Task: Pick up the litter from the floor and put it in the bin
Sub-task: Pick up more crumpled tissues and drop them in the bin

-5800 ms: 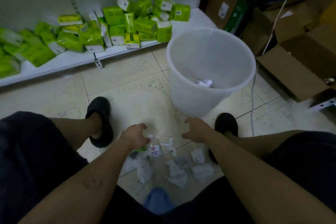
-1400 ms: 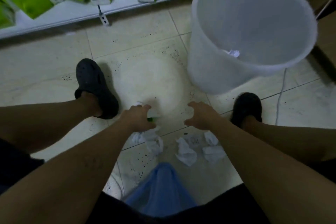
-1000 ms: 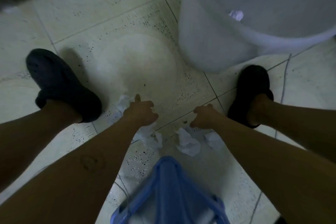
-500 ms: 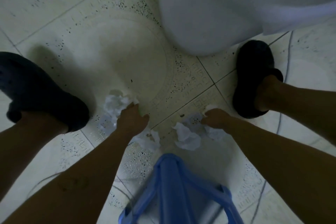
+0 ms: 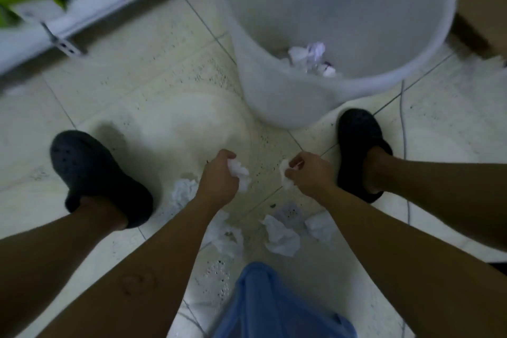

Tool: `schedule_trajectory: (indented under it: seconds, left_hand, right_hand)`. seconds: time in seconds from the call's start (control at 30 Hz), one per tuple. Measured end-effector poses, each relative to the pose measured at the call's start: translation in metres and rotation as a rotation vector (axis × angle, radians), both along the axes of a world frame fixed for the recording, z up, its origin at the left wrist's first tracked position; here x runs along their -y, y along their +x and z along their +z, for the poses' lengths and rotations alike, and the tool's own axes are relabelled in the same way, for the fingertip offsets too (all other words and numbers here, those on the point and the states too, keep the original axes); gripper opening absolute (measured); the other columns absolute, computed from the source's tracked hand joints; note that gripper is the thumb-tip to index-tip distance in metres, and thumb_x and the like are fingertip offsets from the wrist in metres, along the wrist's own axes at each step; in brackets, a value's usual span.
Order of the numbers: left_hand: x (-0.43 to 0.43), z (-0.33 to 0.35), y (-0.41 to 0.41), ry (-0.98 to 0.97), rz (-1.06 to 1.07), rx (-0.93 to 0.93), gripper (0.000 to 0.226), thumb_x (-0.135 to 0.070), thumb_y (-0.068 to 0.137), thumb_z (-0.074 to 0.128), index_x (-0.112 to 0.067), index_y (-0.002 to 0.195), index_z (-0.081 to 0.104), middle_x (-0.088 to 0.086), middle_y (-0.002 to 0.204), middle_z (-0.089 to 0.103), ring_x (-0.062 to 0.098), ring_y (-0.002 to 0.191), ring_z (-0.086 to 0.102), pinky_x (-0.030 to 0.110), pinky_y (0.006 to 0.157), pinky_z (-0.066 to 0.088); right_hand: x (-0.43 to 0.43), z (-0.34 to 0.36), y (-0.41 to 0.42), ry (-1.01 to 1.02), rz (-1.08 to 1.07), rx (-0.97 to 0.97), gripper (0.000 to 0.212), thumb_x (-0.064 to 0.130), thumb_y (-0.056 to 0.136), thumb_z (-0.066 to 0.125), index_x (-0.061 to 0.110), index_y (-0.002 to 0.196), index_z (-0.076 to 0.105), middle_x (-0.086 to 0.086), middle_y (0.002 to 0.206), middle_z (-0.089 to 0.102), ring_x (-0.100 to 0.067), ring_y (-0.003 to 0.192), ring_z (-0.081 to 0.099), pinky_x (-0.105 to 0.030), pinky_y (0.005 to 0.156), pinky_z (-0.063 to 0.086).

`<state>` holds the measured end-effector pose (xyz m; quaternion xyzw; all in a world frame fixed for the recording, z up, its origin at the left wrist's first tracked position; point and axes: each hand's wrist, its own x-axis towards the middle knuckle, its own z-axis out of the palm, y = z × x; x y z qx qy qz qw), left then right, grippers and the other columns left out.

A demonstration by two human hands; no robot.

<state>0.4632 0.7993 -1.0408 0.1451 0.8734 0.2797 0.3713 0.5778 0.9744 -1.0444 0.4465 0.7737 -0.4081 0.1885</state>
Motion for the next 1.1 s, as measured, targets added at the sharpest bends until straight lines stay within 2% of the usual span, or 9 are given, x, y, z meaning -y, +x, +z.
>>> schedule_trajectory:
  seconds: [0.13, 0.3, 0.37, 0.5, 0.7, 0.8, 0.9, 1.0, 1.1]
  left_hand:
    - [-0.012, 0.056, -0.017, 0.064, -0.002, -0.103, 0.028, -0.005, 0.087, 0.06, -0.006, 0.115, 0.064, 0.015, 0.112, 0.068, 0.027, 0.1, 0.064, 0.018, 0.076, 0.044]
    - [-0.014, 0.124, -0.029, 0.174, -0.006, -0.174, 0.018, -0.016, 0.093, 0.057, -0.006, 0.089, 0.071, 0.015, 0.073, 0.069, 0.019, 0.058, 0.062, 0.028, 0.057, 0.053]
    - [-0.012, 0.149, -0.031, 0.199, -0.024, -0.257, 0.019, -0.02, 0.092, 0.058, -0.009, 0.086, 0.072, 0.011, 0.071, 0.068, 0.02, 0.06, 0.062, 0.032, 0.06, 0.055]
    - [-0.015, 0.193, -0.038, 0.304, 0.045, -0.358, 0.006, -0.019, 0.085, 0.067, -0.018, 0.084, 0.072, 0.0, 0.069, 0.067, 0.018, 0.065, 0.064, 0.028, 0.061, 0.052]
    - [-0.049, 0.243, -0.047, 0.384, 0.135, -0.492, 0.026, -0.032, 0.075, 0.077, -0.022, 0.069, 0.054, 0.0, 0.064, 0.069, 0.013, 0.059, 0.066, 0.025, 0.048, 0.043]
    - [-0.077, 0.251, -0.05, 0.378, 0.123, -0.587, 0.027, -0.036, 0.074, 0.076, -0.021, 0.065, 0.056, -0.002, 0.066, 0.065, 0.015, 0.062, 0.06, 0.029, 0.057, 0.043]
    - [-0.104, 0.251, -0.054, 0.366, 0.137, -0.618, 0.027, -0.039, 0.074, 0.074, -0.022, 0.064, 0.057, -0.005, 0.059, 0.058, 0.014, 0.059, 0.054, 0.028, 0.054, 0.038]
    - [-0.127, 0.245, -0.061, 0.361, 0.139, -0.645, 0.019, -0.033, 0.076, 0.072, -0.023, 0.068, 0.059, -0.007, 0.06, 0.057, 0.016, 0.062, 0.056, 0.026, 0.057, 0.037]
    - [-0.144, 0.235, -0.069, 0.339, 0.149, -0.677, 0.01, -0.028, 0.079, 0.069, -0.027, 0.075, 0.059, -0.011, 0.062, 0.057, 0.017, 0.065, 0.058, 0.024, 0.057, 0.037]
  right_hand:
    - [0.002, 0.054, -0.029, 0.022, 0.147, -0.183, 0.04, 0.021, 0.088, 0.063, 0.014, 0.126, 0.057, -0.013, 0.118, 0.063, -0.023, 0.097, 0.06, -0.026, 0.079, 0.045]
    - [-0.001, 0.135, -0.052, 0.143, 0.344, -0.38, 0.018, 0.02, 0.085, 0.066, 0.002, 0.088, 0.068, -0.008, 0.08, 0.063, -0.014, 0.07, 0.052, -0.016, 0.054, 0.035]
    - [-0.005, 0.167, -0.053, 0.202, 0.385, -0.452, 0.019, 0.019, 0.084, 0.067, 0.0, 0.085, 0.067, -0.006, 0.075, 0.06, -0.014, 0.066, 0.05, -0.011, 0.05, 0.029]
    - [-0.029, 0.227, -0.049, 0.266, 0.407, -0.51, 0.012, 0.02, 0.082, 0.071, 0.008, 0.082, 0.068, 0.002, 0.069, 0.057, -0.003, 0.057, 0.05, -0.001, 0.051, 0.039]
    - [-0.075, 0.281, -0.042, 0.418, 0.323, -0.491, 0.015, 0.03, 0.081, 0.072, 0.02, 0.071, 0.066, 0.0, 0.065, 0.065, -0.011, 0.055, 0.061, -0.023, 0.057, 0.048]
    - [-0.091, 0.278, -0.037, 0.459, 0.209, -0.535, 0.025, 0.031, 0.081, 0.071, 0.028, 0.062, 0.055, 0.009, 0.06, 0.058, -0.011, 0.06, 0.059, -0.024, 0.065, 0.045]
    - [-0.103, 0.26, -0.033, 0.432, 0.091, -0.599, 0.008, 0.027, 0.081, 0.071, 0.022, 0.08, 0.065, 0.011, 0.064, 0.055, -0.008, 0.06, 0.054, -0.026, 0.071, 0.045]
    - [-0.113, 0.246, -0.044, 0.372, 0.104, -0.583, 0.024, 0.026, 0.083, 0.067, 0.017, 0.105, 0.068, 0.0, 0.09, 0.066, -0.011, 0.071, 0.057, -0.029, 0.08, 0.052]
    - [-0.124, 0.239, -0.06, 0.382, 0.135, -0.595, 0.022, 0.022, 0.087, 0.062, 0.02, 0.108, 0.067, -0.005, 0.104, 0.068, -0.014, 0.079, 0.056, -0.024, 0.078, 0.047]
